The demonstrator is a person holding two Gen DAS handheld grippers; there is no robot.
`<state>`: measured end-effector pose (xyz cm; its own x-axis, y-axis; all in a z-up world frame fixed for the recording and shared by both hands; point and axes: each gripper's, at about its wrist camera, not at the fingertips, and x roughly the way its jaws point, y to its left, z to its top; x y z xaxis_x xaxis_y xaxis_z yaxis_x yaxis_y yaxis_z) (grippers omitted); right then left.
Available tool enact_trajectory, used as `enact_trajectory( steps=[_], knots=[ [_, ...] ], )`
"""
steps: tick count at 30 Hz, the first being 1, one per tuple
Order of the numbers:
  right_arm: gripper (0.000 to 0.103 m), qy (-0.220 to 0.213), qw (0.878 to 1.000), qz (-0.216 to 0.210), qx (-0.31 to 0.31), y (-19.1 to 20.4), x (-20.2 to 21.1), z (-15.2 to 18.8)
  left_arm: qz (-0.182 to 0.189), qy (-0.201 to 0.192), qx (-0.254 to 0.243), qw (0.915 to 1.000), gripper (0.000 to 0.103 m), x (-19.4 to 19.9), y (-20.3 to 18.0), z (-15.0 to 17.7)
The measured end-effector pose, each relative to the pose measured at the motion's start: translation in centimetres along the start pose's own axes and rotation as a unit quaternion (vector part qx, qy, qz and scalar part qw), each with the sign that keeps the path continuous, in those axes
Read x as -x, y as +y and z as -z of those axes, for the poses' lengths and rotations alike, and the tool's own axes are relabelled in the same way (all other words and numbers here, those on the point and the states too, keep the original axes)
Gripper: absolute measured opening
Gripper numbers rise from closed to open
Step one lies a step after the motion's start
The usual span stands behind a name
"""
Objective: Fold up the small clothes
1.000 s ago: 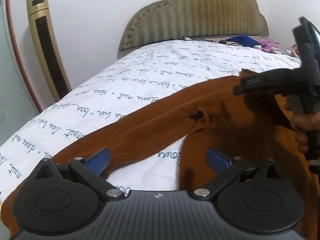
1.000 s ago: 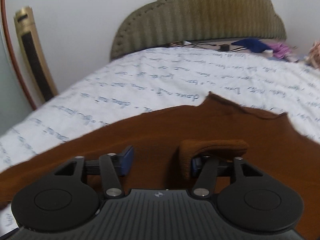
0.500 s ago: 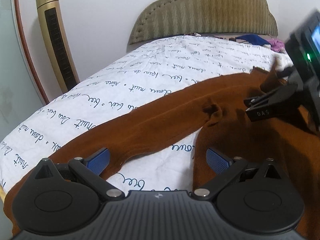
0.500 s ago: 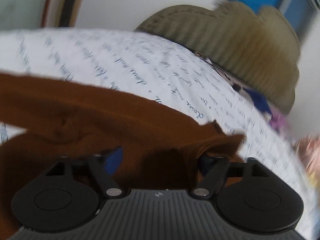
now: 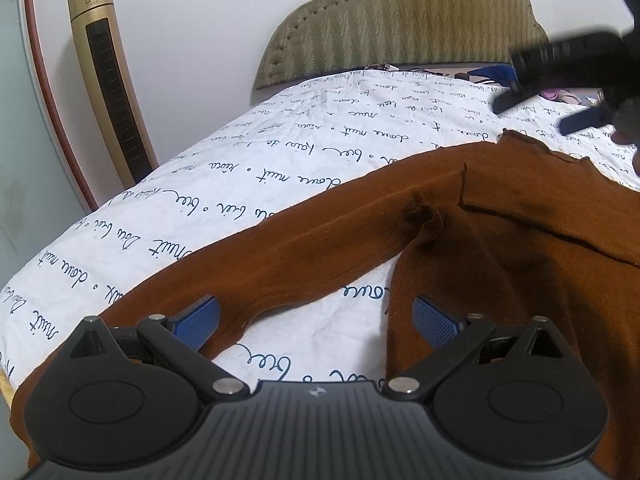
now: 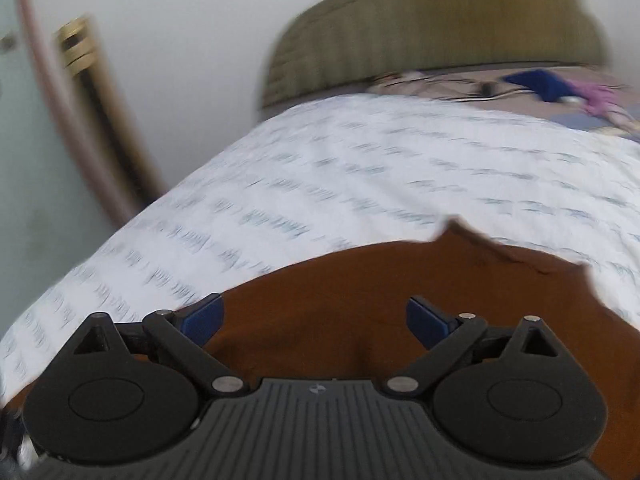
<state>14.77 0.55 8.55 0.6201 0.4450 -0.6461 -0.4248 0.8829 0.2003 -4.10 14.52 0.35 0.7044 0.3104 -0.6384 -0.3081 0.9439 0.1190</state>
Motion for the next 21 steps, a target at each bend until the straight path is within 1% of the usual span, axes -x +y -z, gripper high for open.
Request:
enact_trajectory(
  steps=[1, 2, 3, 4, 5, 7, 8, 9, 10, 12, 14, 16, 19, 21],
  knots=[
    [0.094, -0.004, 0.999, 0.037, 0.02, 0.2, -0.1, 0.6, -0.001, 0.0, 0.0, 1.0, 0.103, 0.0, 0.1, 0.0],
    [0.095, -0.001, 0.997, 0.065, 0.044, 0.5, -0.6, 1.1, -0.003, 0.0, 0.001, 1.0, 0.103, 0.0, 0.1, 0.1],
    [0.095, 0.006, 0.995, 0.082, 0.064, 0.8, -1.0, 1.9, -0.005, 0.0, 0.002, 1.0, 0.103, 0.0, 0.2, 0.1],
    [0.095, 0.014, 0.994, 0.082, 0.068, 0.8, -1.4, 2.6, -0.007, 0.002, 0.005, 1.0, 0.103, -0.1, 0.3, 0.1],
    [0.095, 0.025, 0.995, 0.074, 0.059, 0.5, -1.8, 3.3, -0.008, 0.005, 0.008, 0.9999, 0.103, -0.2, 0.4, 0.1],
    [0.097, 0.051, 0.997, 0.051, 0.025, -0.5, -2.9, 3.9, -0.006, 0.009, 0.014, 0.9998, 0.103, -0.2, 0.5, 0.2],
    [0.097, 0.075, 0.996, 0.041, 0.017, -1.0, -3.8, 4.3, -0.004, 0.01, 0.014, 0.9998, 0.103, -0.1, 0.6, 0.2],
    [0.096, 0.104, 0.994, 0.034, 0.017, -0.9, -4.5, 4.9, -0.004, 0.008, 0.013, 0.9999, 0.103, 0.1, 0.6, 0.2],
    [0.094, 0.116, 0.992, 0.036, 0.017, -0.8, -4.8, 5.3, -0.007, 0.004, 0.011, 0.9999, 0.103, 0.3, 0.7, 0.3],
    [0.096, 0.094, 0.995, 0.039, 0.02, -0.2, -4.1, 5.8, -0.015, -0.001, 0.01, 0.9998, 0.103, 0.4, 0.8, 0.4],
    [0.099, 0.076, 0.997, 0.02, 0.006, 0.1, -3.3, 5.8, -0.021, 0.004, 0.015, 0.9997, 0.103, 0.3, 1.0, 0.4],
    [0.099, 0.078, 0.997, 0.006, -0.003, 0.5, -3.1, 5.9, -0.026, 0.011, 0.024, 0.9993, 0.103, 0.1, 1.3, 0.5],
    [0.099, 0.082, 0.996, 0.018, 0.014, 1.5, -2.8, 6.4, -0.033, 0.015, 0.031, 0.9988, 0.103, 0.0, 1.6, 0.6],
    [0.099, 0.075, 0.996, 0.027, 0.029, 2.5, -2.3, 6.9, -0.036, 0.017, 0.036, 0.9986, 0.103, 0.0, 1.8, 0.6]
  ],
)
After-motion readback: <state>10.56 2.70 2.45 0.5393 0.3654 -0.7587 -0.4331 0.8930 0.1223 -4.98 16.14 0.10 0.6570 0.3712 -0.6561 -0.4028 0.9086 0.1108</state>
